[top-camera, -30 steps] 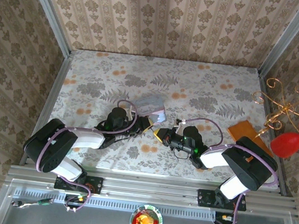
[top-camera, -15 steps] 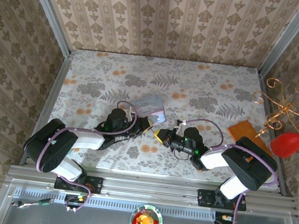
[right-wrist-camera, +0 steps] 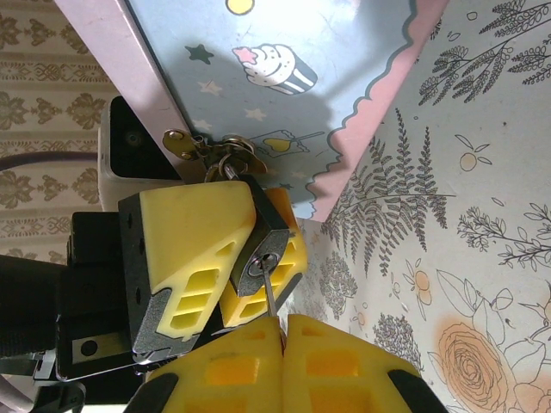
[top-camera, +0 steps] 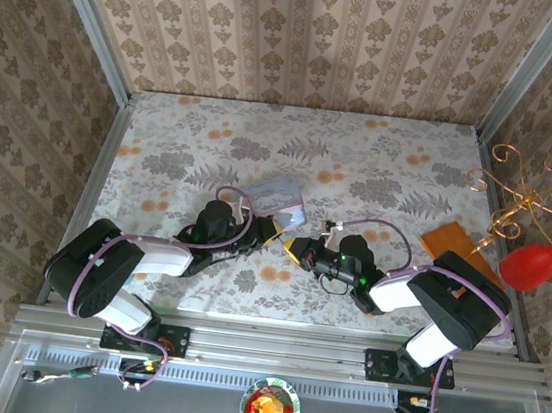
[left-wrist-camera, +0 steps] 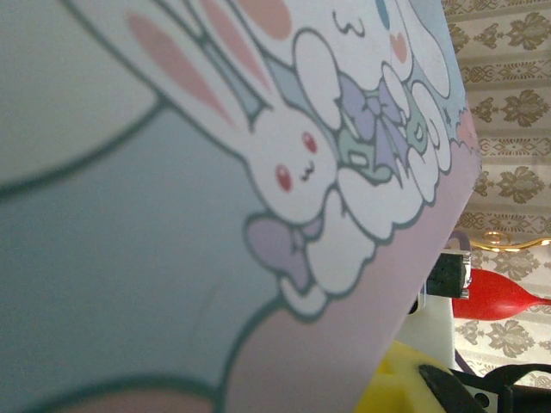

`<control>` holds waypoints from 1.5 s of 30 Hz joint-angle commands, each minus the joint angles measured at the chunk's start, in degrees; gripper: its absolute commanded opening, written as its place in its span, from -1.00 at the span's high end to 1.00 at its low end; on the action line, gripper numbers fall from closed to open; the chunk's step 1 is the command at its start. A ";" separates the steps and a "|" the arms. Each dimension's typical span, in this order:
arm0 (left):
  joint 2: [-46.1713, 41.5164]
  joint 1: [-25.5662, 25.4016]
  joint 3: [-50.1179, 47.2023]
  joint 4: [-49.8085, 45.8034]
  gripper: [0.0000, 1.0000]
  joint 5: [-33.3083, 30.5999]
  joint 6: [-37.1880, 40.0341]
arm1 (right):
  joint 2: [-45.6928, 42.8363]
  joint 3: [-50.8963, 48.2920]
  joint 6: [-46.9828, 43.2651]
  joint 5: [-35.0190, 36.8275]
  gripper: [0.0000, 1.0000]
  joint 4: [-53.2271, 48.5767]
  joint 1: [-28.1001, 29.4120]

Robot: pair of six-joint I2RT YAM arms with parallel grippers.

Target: Unlock the padlock with the key

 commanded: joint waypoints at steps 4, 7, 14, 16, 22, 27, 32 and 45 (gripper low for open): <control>-0.56 0.39 0.05 2.34 0.97 1.43 -0.87 | 3.67 0.07 -0.87 1.90 1.00 5.67 0.05; -0.71 0.39 -0.11 2.59 0.98 1.67 -1.17 | 6.38 -0.02 0.14 1.40 1.00 9.86 -0.71; -1.30 0.29 -0.28 2.70 0.99 1.82 -1.37 | 7.42 0.94 -0.30 0.69 1.00 10.44 -1.52; -1.34 0.31 -0.22 2.77 0.99 1.94 -1.46 | 7.44 0.94 -0.40 0.23 1.00 10.43 -2.33; -1.52 0.30 -0.08 5.26 1.00 2.91 -2.19 | 8.26 1.03 -0.11 -1.89 1.00 10.70 -3.99; -1.70 0.35 -0.13 5.30 1.00 2.80 -2.20 | 7.93 1.36 0.00 -2.46 1.00 10.85 -4.08; -1.34 0.02 0.39 5.85 1.00 2.74 -2.49 | 7.17 2.50 0.41 -2.64 1.00 10.79 -2.93; -1.19 -1.10 0.97 6.58 1.00 2.74 -3.29 | 9.28 3.93 0.80 -2.07 1.00 10.87 -2.77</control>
